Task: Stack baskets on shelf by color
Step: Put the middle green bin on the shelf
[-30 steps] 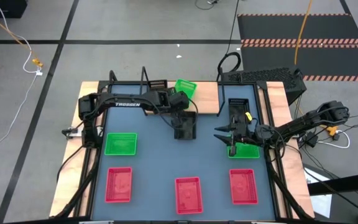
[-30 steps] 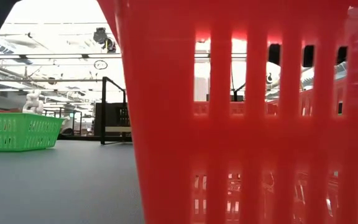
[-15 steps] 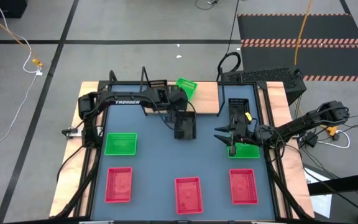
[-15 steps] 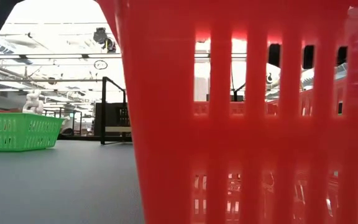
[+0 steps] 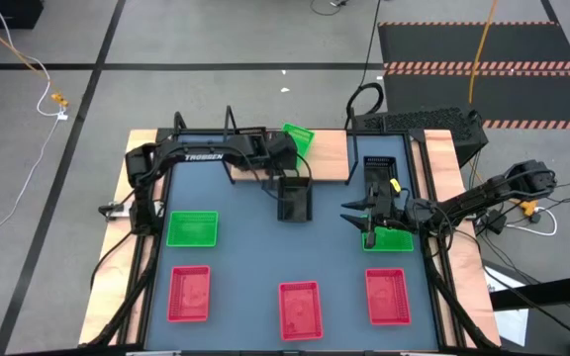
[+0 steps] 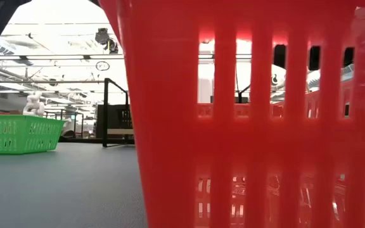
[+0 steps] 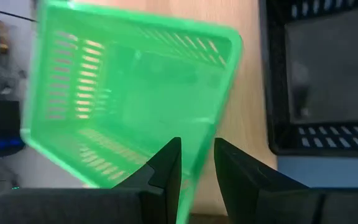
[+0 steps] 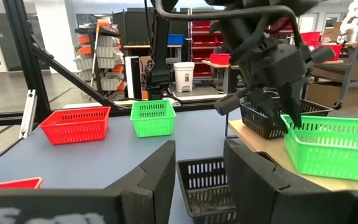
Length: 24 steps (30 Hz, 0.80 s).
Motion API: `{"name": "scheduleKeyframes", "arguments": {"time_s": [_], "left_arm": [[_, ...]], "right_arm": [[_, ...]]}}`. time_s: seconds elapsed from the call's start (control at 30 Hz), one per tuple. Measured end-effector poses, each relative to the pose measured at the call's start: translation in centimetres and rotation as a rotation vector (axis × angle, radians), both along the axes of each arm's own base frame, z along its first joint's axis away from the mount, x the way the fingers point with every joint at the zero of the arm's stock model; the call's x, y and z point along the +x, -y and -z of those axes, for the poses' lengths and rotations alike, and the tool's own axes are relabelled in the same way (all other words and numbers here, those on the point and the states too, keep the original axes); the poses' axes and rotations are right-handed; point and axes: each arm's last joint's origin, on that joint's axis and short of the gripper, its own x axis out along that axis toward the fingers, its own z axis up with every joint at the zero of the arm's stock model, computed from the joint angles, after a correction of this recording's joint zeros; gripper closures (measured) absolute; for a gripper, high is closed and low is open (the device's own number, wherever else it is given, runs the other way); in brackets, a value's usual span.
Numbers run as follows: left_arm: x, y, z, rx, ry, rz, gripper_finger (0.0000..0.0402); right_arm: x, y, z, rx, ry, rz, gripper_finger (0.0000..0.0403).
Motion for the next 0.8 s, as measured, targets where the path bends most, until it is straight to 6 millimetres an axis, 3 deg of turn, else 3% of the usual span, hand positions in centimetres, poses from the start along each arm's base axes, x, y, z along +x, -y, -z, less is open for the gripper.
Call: {"name": "scheduleKeyframes", "arguments": {"time_s": [0.3,0.6,0.8], "left_arm": [[0.6,0.3,0.5,-0.044,0.053,-0.073,0.031],[1.0,1.5,0.5,-0.108,0.115,-0.181,0.0391],[1.2,2.1,0.5,-0.113,0.117,-0.172,0.0363]], "right_arm": [[0.0,0.0,0.1,-0.006,-0.008,0.0,0.0273],[0.0,0.0,0.1,-0.012,-0.016,0.001,0.0273],[0.0,0.0,0.1,-0.011,-0.016,0.001,0.0273]]}}
